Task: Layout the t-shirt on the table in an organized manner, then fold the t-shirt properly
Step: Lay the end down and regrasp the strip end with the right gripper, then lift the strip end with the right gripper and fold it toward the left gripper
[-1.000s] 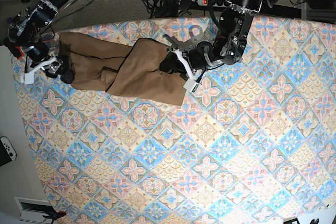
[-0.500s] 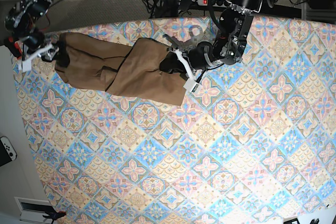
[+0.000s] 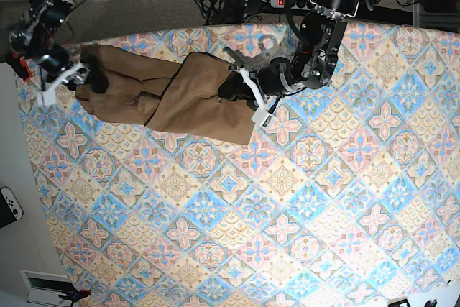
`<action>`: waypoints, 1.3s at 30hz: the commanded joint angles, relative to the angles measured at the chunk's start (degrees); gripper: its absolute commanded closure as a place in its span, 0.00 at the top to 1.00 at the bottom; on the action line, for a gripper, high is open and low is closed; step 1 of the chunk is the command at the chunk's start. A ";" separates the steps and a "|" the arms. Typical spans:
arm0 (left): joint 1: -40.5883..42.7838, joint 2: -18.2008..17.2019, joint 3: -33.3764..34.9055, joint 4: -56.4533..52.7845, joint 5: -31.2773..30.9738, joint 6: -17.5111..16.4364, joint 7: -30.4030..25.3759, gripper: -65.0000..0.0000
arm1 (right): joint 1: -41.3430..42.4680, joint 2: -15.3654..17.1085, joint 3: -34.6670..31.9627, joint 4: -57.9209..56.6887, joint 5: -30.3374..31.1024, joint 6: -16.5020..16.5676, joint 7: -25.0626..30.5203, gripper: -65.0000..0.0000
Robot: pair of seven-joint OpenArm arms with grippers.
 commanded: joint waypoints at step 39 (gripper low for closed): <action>-3.72 0.12 10.29 2.80 -7.40 -0.35 -0.24 0.10 | 17.76 -1.90 -16.23 4.46 -0.90 -16.80 -2.38 0.00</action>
